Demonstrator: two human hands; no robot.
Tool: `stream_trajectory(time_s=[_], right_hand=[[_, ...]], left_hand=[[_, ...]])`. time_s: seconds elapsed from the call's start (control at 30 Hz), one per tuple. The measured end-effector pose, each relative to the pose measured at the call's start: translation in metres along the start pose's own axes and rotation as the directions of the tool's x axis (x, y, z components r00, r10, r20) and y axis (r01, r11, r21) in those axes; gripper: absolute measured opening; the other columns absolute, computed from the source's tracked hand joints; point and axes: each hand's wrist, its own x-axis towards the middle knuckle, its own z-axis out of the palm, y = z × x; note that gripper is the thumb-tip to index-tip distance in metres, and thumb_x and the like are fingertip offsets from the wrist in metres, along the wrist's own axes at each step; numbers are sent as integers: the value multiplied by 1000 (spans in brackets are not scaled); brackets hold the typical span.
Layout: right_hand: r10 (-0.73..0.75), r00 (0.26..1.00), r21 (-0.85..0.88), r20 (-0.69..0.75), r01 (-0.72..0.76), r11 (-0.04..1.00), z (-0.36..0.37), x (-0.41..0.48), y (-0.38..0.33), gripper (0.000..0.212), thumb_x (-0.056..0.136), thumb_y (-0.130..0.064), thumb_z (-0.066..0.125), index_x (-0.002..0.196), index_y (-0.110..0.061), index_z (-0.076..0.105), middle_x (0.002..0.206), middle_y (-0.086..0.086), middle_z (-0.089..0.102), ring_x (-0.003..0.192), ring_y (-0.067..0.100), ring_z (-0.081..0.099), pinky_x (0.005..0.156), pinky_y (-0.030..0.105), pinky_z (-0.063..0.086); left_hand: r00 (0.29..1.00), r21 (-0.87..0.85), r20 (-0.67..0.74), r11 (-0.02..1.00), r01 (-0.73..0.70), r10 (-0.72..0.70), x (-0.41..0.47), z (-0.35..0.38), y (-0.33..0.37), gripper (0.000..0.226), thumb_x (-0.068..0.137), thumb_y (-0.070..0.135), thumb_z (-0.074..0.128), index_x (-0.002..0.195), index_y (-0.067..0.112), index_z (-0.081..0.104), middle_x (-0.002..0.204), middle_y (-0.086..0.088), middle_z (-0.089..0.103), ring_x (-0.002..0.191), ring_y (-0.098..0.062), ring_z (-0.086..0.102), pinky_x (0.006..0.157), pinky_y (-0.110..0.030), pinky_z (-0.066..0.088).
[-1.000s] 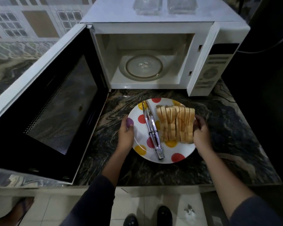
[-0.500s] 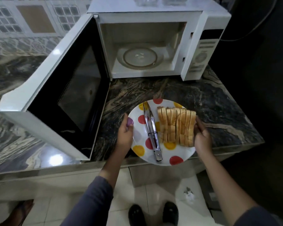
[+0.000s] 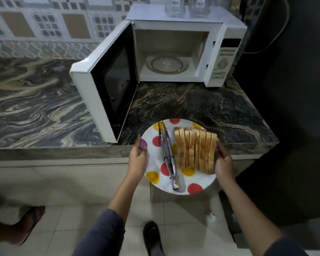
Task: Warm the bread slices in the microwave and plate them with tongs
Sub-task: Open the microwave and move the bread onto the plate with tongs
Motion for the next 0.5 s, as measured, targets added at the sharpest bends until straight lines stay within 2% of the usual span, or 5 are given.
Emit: stream_trajectory(time_s=[0.1, 0.2, 0.3, 0.4, 0.5], right_hand=[[26, 998, 24, 60, -27, 999, 1, -31, 8, 35, 98, -9, 42, 113, -35, 60, 139, 4, 51, 129, 22, 45, 111, 43, 35], [3, 992, 33, 127, -7, 999, 7, -67, 20, 35, 97, -4, 42, 121, -24, 58, 136, 1, 51, 130, 19, 44, 112, 36, 33], [-14, 978, -26, 209, 20, 999, 17, -106, 28, 34, 98, -8, 43, 130, -12, 53, 129, -3, 52, 124, 10, 44, 103, 24, 34], [-32, 954, -69, 298, 55, 996, 35, -137, 41, 36, 98, -7, 42, 132, -9, 51, 127, -4, 52, 121, 8, 43, 103, 24, 33], [-3, 922, -62, 387, 29, 998, 65, -159, 51, 38, 98, -4, 40, 135, -9, 49, 135, 1, 50, 127, 11, 42, 106, 25, 32]], left_hand=[[999, -41, -52, 999, -2, 0, -40, -24, -7, 52, 96, -7, 35, 145, 7, 24, 117, -3, 52, 83, 4, 56, 63, 1, 43], [991, -46, -131, 999, -2, -4, -77, -54, -22, 51, 96, -7, 36, 144, 6, 26, 106, 0, 58, 68, 10, 55, 60, 0, 42], [979, -55, -202, 998, 12, -23, -109, -91, -37, 51, 96, -4, 37, 144, 8, 28, 128, -10, 52, 91, -6, 55, 68, -3, 46], [960, -51, -281, 999, -4, -11, -135, -129, -44, 50, 96, -2, 39, 144, 8, 29, 139, -11, 46, 115, -18, 51, 84, -15, 45], [937, -63, -350, 998, -16, -7, -151, -168, -45, 49, 96, -3, 38, 144, 6, 29, 139, -13, 45, 115, -20, 50, 77, -9, 47]])
